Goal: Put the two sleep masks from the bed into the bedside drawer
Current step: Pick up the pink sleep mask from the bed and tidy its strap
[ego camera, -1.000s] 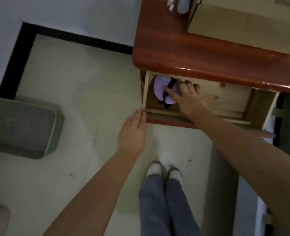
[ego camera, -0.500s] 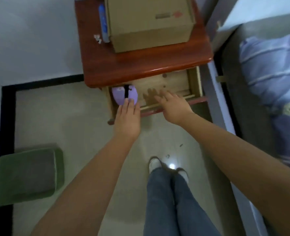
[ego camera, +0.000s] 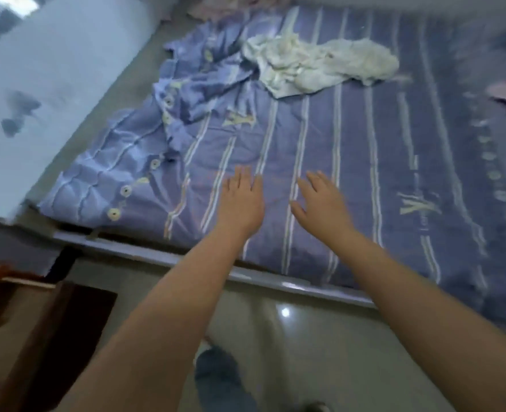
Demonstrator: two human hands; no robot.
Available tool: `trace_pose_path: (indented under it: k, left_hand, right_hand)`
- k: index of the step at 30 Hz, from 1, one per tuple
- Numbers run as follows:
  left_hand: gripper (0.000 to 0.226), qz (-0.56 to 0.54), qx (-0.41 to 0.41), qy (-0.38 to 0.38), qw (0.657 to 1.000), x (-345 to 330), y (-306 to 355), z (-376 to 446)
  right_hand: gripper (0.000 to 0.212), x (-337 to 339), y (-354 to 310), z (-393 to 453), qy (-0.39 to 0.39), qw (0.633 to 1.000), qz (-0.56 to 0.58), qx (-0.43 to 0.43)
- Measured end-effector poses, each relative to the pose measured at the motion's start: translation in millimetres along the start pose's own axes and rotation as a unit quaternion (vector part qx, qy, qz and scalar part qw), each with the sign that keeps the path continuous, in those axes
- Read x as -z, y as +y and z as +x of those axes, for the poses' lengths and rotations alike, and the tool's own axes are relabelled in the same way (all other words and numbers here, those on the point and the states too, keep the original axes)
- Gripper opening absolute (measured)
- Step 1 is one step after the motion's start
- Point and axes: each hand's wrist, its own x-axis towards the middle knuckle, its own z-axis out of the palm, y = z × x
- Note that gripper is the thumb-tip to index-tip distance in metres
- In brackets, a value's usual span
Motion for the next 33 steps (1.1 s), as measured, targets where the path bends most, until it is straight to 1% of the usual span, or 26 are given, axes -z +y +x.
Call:
trace_pose_path:
  k: [3, 7, 10, 13, 16, 17, 19, 23, 26, 29, 33]
  left_hand:
    - [0.055, 0.009, -0.106, 0.018, 0.994, 14, 150, 30]
    - [0.051, 0.042, -0.261, 0.013, 0.964, 31, 318, 55]
    - [0.050, 0.044, -0.336, 0.022, 0.940, 40, 424, 69]
    - [0.045, 0.050, -0.408, 0.044, 0.911, 45, 522, 85]
    - [0.044, 0.050, -0.464, 0.018, 0.884, 45, 621, 92]
    - [0.043, 0.049, -0.488, 0.017, 0.871, 44, 663, 91]
    - [0.043, 0.041, -0.504, 0.015, 0.862, 42, 707, 89]
    - [0.046, 0.032, -0.557, 0.012, 0.830, 22, 834, 75]
    - [0.045, 0.032, -0.569, 0.008, 0.822, 4, 922, 69]
    - [0.037, 0.028, -0.551, 0.006, 0.834, -19, 1008, 74]
    - [0.040, 0.011, -0.491, -0.007, 0.871, -43, 1103, 89]
  right_hand:
    - [0.052, 83, 113, -45, 0.053, 0.996, -0.023, -0.072]
    - [0.050, 187, 239, -108, 0.132, 0.975, -0.059, -0.169]
    - [0.043, 254, 313, -150, 0.170, 0.953, -0.085, -0.235]
    - [0.042, 309, 374, -188, 0.207, 0.926, -0.094, -0.300]
    - [0.037, 350, 432, -231, 0.239, 0.892, -0.105, -0.369]
    - [0.036, 367, 455, -250, 0.253, 0.876, -0.107, -0.396]
    - [0.035, 384, 480, -268, 0.251, 0.861, -0.109, -0.428]
    - [0.041, 423, 565, -329, 0.265, 0.826, -0.101, -0.487]
    - [0.045, 455, 638, -372, 0.263, 0.817, -0.095, -0.505]
    - [0.048, 491, 721, -409, 0.245, 0.828, -0.102, -0.495]
    - [0.048, 537, 827, -433, 0.217, 0.855, -0.103, -0.460]
